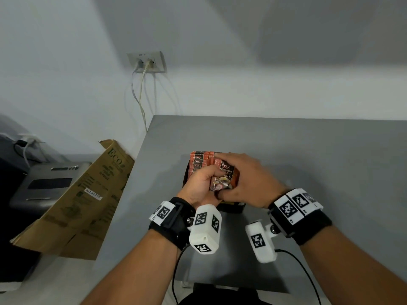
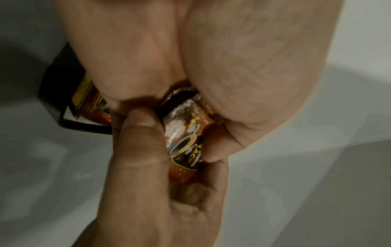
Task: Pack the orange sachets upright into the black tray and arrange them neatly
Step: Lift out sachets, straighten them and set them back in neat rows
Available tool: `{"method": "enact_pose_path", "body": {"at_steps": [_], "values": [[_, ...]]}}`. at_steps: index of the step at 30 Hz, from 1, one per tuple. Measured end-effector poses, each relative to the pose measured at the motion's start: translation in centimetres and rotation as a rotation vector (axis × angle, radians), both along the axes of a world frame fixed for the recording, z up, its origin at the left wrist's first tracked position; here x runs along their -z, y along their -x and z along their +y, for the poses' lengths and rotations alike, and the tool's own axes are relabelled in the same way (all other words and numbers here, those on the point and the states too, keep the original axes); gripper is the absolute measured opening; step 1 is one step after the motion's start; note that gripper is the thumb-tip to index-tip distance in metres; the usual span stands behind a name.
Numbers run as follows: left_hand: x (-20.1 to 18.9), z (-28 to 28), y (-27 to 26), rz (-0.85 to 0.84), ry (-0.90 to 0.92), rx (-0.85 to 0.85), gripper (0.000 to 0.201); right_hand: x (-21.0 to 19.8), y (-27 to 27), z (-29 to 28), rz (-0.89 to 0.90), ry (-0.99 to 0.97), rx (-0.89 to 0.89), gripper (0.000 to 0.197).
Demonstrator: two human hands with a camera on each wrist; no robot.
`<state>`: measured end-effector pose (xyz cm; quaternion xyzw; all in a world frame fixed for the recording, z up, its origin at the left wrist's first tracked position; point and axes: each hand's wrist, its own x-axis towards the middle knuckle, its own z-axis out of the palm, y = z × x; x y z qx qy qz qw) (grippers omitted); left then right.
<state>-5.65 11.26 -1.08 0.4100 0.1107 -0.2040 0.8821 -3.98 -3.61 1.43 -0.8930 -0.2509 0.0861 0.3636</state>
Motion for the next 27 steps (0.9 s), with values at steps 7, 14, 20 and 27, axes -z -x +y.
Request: {"method": "enact_pose_path", "body": {"at_steps": [7,14,20,27], "values": [[0.3,0.9,-0.5,-0.074,-0.215,-0.121,0.046,-0.3,-1.9,-0.8,0.105,-0.282,0.234,0.038],[0.2,2.3,-1.4,-0.088,-0.38,-0.198,0.02,-0.2,-3.7,-1.2,0.062,-0.262,0.303,0.015],[1.3,5.1,-2.0,0.007,-0.439,-0.322,0.024,4.0,-4.5,-2.2,0.091,0.06,0.346,0.018],[1.8,5.3,-1.1,0.007,-0.482,-0.263,0.017,6.8,-4.2,-1.8,0.145,0.307,0.195,0.024]]}}
